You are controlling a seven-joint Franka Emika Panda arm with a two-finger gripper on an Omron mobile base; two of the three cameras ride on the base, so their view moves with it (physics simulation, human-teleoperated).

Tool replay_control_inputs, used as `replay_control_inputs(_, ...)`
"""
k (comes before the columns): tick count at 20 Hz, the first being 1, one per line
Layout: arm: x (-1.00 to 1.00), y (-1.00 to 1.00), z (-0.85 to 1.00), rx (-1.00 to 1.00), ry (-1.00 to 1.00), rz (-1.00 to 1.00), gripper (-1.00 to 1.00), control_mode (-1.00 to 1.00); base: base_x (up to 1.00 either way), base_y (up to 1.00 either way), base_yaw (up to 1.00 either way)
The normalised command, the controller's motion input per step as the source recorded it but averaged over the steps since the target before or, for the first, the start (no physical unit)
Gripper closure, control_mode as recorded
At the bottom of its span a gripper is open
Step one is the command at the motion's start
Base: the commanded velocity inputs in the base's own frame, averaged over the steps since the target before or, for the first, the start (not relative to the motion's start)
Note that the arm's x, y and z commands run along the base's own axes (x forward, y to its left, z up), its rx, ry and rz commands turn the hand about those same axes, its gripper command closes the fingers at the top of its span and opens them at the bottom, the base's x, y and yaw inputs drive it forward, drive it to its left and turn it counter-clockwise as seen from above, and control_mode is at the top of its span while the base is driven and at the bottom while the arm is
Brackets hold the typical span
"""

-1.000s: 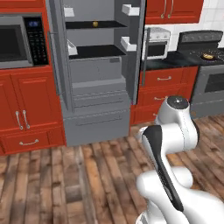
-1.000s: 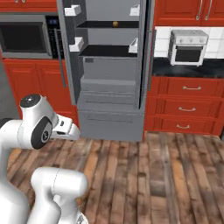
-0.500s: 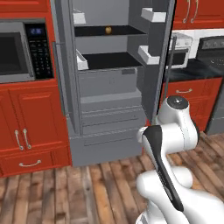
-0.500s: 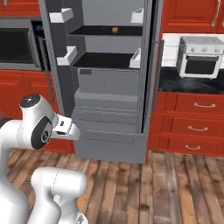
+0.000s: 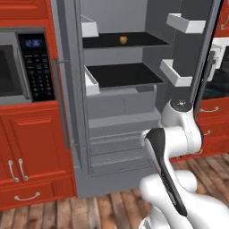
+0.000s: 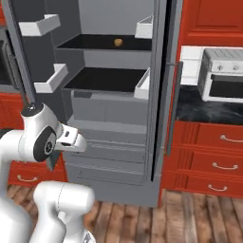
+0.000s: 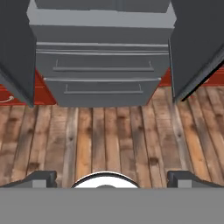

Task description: Place the cold items (apple and banana) from the fridge in one tupperware on the dining counter. Place the warm items (hot dog and kebab skewer) in the stove area in another tupperware.

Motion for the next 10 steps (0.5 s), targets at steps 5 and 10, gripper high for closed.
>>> replay_control_inputs(5, 0.00, 0.00, 0.00, 0.00, 0.00, 0.00, -1.00, 1.00, 0.87, -0.31, 0.05)
replay_control_inputs(10, 0.00, 0.00, 0.00, 0.00, 0.00, 0.00, -1.00, 1.00, 0.84, -0.29, 0.05)
